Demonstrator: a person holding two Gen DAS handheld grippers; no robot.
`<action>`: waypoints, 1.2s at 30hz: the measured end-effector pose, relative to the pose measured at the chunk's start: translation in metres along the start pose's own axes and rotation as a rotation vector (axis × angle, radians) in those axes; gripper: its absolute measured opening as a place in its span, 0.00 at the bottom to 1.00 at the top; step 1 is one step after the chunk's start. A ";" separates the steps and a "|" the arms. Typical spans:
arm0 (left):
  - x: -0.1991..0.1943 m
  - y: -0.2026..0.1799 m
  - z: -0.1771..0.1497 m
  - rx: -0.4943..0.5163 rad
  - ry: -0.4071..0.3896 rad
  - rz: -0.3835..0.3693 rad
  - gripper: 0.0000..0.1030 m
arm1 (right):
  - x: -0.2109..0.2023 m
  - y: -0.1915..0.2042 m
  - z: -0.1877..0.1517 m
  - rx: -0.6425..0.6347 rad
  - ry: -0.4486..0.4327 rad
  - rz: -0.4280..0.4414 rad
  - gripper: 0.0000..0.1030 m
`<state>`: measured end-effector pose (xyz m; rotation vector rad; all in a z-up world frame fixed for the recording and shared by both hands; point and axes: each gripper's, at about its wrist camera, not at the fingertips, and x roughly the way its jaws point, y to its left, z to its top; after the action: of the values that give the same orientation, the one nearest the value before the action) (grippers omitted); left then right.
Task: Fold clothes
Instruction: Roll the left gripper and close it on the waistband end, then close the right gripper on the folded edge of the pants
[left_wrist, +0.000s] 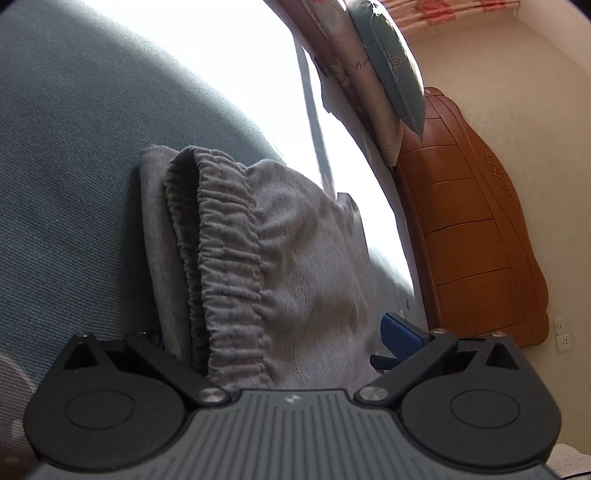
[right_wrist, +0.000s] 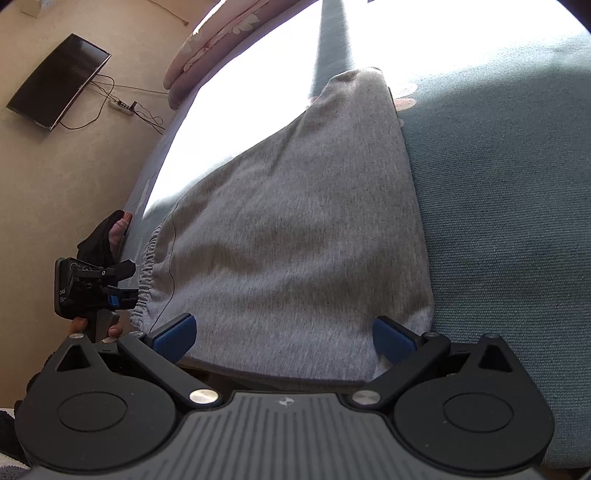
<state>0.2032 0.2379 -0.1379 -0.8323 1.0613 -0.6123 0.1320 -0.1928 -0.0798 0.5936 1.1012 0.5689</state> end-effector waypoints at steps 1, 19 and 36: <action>0.001 0.000 0.004 -0.014 0.020 0.016 0.98 | 0.000 0.000 0.001 0.003 0.000 0.002 1.00; 0.001 -0.014 -0.006 0.045 0.008 0.271 0.36 | -0.006 0.005 -0.001 -0.053 -0.032 0.007 0.99; 0.000 -0.015 -0.003 0.046 0.003 0.310 0.36 | 0.019 -0.069 0.118 0.146 -0.077 0.167 1.00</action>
<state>0.1995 0.2281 -0.1264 -0.6105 1.1470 -0.3740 0.2566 -0.2472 -0.1001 0.8331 1.0317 0.6075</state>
